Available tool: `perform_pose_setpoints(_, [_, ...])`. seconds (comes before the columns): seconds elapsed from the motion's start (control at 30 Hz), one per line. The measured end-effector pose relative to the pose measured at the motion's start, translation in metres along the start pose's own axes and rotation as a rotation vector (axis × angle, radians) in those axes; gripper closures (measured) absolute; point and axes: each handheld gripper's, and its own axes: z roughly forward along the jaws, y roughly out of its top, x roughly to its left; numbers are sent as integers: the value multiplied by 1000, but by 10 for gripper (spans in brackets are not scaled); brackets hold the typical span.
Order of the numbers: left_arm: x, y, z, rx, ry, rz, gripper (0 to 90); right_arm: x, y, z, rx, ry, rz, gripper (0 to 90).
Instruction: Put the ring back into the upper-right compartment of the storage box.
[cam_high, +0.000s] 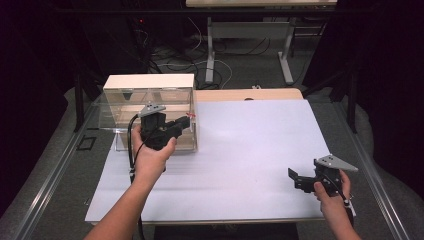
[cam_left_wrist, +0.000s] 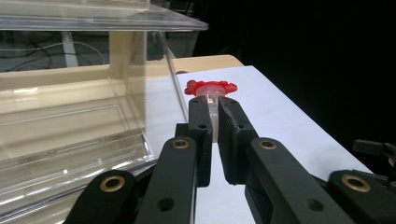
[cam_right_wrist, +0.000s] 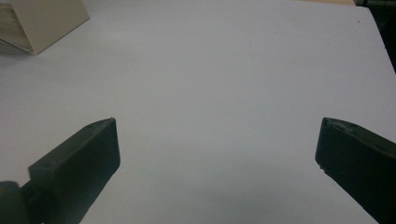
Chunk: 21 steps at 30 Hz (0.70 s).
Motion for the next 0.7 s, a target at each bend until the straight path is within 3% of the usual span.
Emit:
perform_pose_setpoints(0.33, [13, -2, 2, -16, 37, -38, 848, 0, 0, 0, 5, -1, -2, 0])
perform_pose_setpoints(0.7, [26, 1, 7, -14, 88, -53, 847, 0, 0, 1, -2, 3, 0, 0])
